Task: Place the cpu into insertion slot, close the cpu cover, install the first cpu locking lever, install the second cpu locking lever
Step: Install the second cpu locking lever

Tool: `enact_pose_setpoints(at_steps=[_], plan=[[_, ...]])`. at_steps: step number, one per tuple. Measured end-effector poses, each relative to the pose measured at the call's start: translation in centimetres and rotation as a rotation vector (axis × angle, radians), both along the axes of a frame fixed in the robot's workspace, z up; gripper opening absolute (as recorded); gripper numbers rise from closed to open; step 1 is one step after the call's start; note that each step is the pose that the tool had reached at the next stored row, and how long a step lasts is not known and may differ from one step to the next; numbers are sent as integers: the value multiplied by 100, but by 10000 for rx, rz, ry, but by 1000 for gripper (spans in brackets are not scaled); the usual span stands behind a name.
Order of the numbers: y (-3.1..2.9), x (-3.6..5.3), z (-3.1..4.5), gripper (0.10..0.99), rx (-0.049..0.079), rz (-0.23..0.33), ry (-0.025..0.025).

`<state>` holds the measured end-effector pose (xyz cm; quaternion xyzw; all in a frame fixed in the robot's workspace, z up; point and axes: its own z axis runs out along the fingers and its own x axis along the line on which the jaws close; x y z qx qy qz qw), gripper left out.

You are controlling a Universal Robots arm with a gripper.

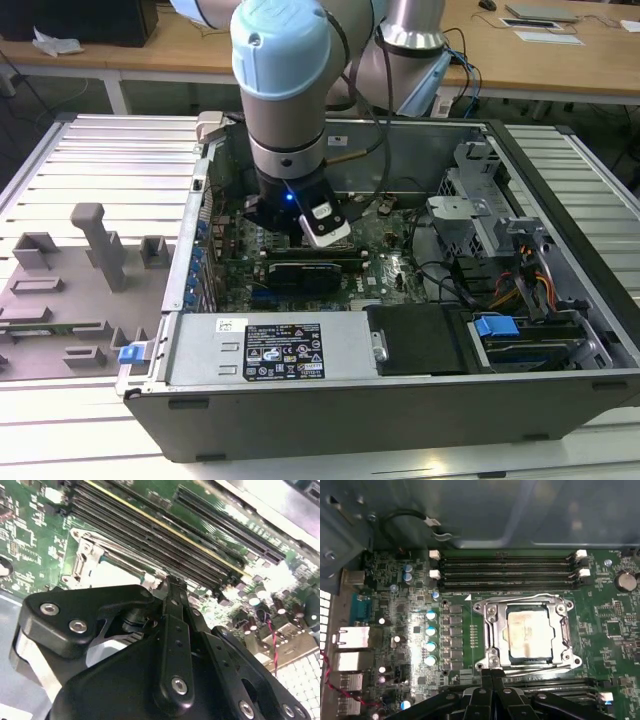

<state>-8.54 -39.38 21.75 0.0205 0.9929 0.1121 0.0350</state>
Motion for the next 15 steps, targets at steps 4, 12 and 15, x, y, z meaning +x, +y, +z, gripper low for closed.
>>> enact_pose_setpoints(at_steps=[4,12,15], plan=[[0,274,0,106,-1,2,91],[233,407,0,106,-121,1,141],[363,410,0,106,-280,-1,150]])
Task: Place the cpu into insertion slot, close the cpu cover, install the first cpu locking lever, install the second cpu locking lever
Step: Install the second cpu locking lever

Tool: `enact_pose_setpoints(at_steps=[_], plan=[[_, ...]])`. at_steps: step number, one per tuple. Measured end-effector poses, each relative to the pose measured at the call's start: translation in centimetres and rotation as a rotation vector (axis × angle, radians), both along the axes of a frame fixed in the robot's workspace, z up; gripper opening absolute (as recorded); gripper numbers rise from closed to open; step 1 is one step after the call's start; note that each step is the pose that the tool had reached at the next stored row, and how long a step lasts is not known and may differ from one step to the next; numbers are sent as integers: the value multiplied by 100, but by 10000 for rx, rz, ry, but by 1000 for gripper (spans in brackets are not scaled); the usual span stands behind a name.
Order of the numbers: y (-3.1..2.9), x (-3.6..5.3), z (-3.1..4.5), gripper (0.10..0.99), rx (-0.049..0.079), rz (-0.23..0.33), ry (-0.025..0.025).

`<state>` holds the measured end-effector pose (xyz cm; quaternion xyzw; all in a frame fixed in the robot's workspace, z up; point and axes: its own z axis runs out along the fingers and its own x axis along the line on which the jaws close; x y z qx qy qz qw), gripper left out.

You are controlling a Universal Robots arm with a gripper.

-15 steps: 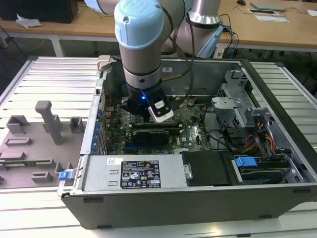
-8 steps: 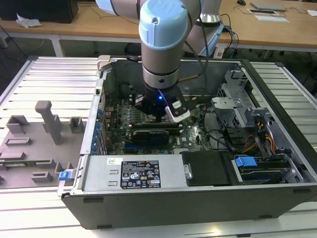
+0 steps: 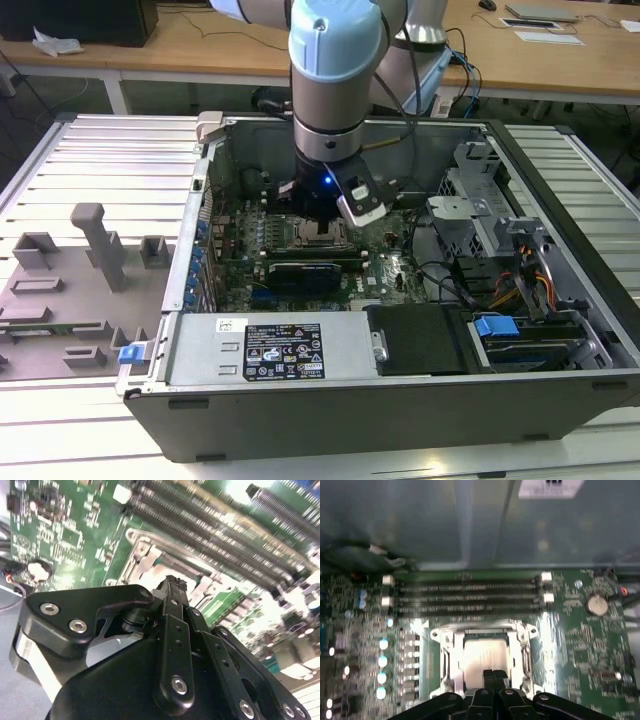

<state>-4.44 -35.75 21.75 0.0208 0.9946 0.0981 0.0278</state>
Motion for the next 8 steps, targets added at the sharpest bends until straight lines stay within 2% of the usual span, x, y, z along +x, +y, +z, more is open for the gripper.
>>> enact_pose_setpoints(at_steps=[2,3,8], plan=[[56,1,0,106,-101,0,-1],[66,1,5,106,-125,-1,-2],[71,1,117,106,-351,0,0]])
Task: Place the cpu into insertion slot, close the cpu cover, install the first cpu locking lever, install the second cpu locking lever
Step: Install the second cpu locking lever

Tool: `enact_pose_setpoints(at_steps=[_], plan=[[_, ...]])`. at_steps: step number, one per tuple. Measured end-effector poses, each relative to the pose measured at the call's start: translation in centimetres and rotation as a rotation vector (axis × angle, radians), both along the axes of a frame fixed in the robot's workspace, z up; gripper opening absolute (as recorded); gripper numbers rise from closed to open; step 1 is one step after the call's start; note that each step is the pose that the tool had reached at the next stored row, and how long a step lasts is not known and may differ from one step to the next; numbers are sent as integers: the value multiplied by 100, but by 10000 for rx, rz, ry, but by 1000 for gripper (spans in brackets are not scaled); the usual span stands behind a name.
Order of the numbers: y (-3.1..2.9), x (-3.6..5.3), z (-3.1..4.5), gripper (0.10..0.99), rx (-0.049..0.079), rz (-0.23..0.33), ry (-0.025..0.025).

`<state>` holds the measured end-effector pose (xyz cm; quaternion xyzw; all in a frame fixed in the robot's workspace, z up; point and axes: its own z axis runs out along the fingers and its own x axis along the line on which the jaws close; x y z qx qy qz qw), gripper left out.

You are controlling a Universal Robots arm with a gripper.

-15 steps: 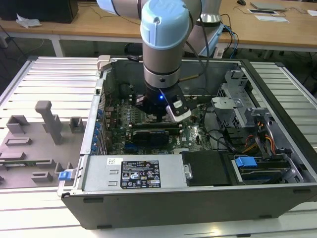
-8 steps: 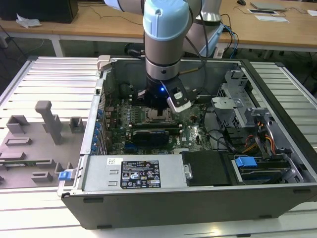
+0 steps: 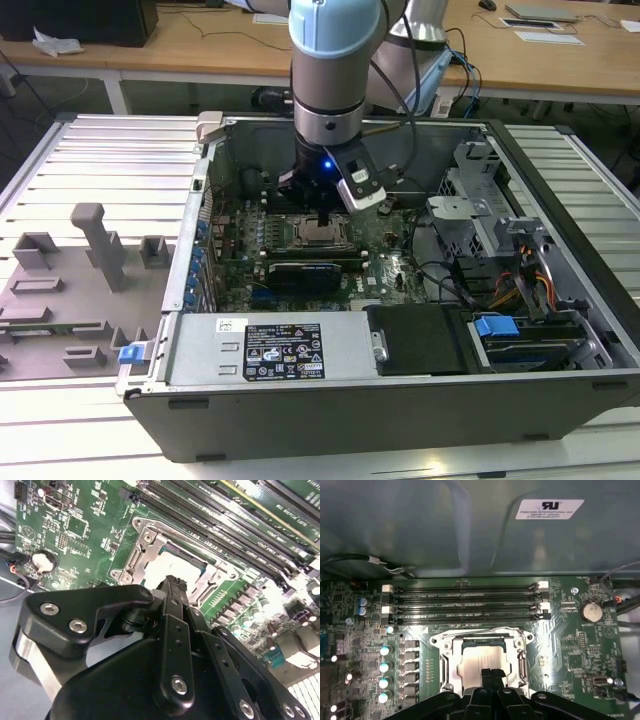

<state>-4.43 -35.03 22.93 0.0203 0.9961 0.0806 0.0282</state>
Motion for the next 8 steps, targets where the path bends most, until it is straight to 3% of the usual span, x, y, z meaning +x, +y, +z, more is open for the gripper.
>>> enact_pose_setpoints(at_steps=[8], plan=[[0,0,1,106,-21,0,1]])
